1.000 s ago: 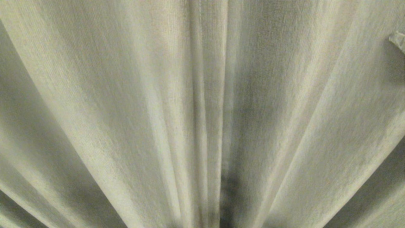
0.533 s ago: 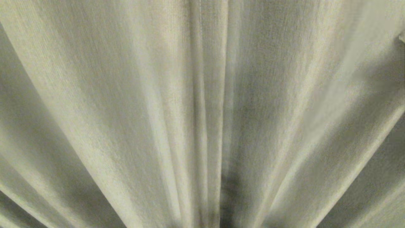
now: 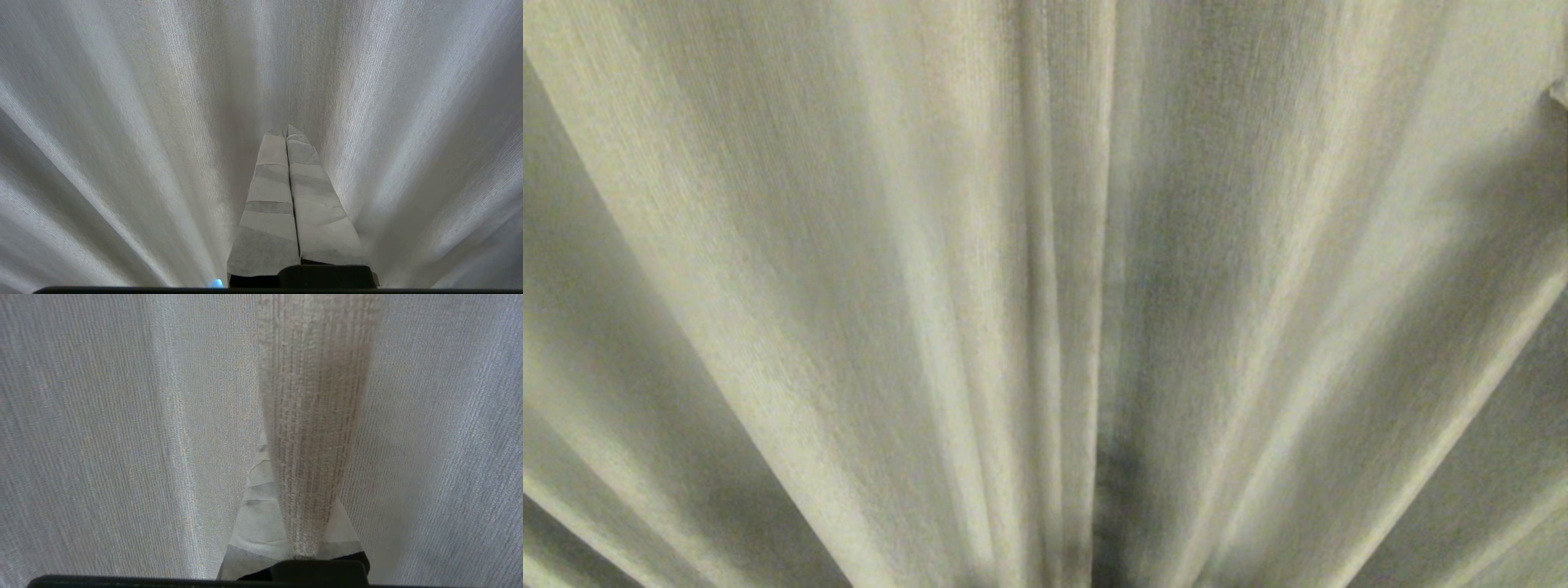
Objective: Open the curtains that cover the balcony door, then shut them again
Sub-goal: Pull the outer curtains open on both sides
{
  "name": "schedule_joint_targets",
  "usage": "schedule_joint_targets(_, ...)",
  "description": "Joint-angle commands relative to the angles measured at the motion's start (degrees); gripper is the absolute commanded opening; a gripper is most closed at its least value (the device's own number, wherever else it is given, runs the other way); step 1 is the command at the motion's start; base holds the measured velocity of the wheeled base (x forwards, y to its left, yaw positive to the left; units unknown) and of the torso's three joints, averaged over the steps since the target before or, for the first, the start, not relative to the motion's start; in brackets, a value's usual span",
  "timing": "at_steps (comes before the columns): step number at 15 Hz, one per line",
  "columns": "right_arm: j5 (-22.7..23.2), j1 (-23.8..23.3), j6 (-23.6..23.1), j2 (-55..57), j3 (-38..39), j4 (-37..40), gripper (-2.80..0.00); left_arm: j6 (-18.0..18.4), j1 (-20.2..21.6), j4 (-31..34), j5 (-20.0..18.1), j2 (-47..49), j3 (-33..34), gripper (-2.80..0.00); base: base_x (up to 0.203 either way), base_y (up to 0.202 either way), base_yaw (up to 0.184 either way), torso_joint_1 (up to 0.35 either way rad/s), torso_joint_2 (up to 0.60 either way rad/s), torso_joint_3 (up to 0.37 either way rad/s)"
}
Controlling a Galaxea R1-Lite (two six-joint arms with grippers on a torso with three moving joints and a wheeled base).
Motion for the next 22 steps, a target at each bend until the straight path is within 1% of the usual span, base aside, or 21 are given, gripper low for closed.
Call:
schedule_joint_targets(1, 0.0, 0.04, 0.03, -0.23, -0.5, -0.38, -2.8, 0.01, 0.06, 0.02, 0.03, -0.02, -0.01, -2.8, 0.0, 0.0, 0.0, 0.0, 0.0, 0.0)
schedule_joint_targets(5, -0.09, -0.67, -0.07, -0.34, -1.4, -0.3, -2.8, 0.01, -0.01, 0.02, 0.03, -0.02, -0.01, -2.8, 0.0, 0.0, 0.0, 0.0, 0.0, 0.0)
schedule_joint_targets(9, -0.01, -3.25, 0.02, 0.83, -4.95, 0.42, -2.8, 0.01, 0.06, 0.02, 0.03, -0.02, -0.01, -2.8, 0.0, 0.0, 0.0, 0.0, 0.0, 0.0)
schedule_joint_targets(11, -0.01, -4.86, 0.02, 1.5, -5.4, 0.32, -2.8, 0.01, -0.01, 0.02, 0.03, -0.02, -0.01, -2.8, 0.0, 0.0, 0.0, 0.0, 0.0, 0.0)
schedule_joint_targets(15, 0.08, -8.48, 0.19, 2.43, -5.36, 0.52, -2.8, 0.01, -0.01, 0.02, 0.03, -0.02, -0.01, -2.8, 0.0, 0.0, 0.0, 0.0, 0.0, 0.0)
schedule_joint_targets(19, 0.16, -14.16, 0.24, 4.7, -6.28, 0.31, -2.8, 0.01, 0.08, 0.02, 0.03, -0.02, -0.01, -2.8, 0.0, 0.0, 0.0, 0.0, 0.0, 0.0)
schedule_joint_targets(22, 0.17, -17.31, 0.29, 5.98, -8.13, 0.49, -2.8, 0.01, -0.01, 0.02, 0.03, -0.02, -0.01, -2.8, 0.0, 0.0, 0.0, 0.0, 0.0, 0.0)
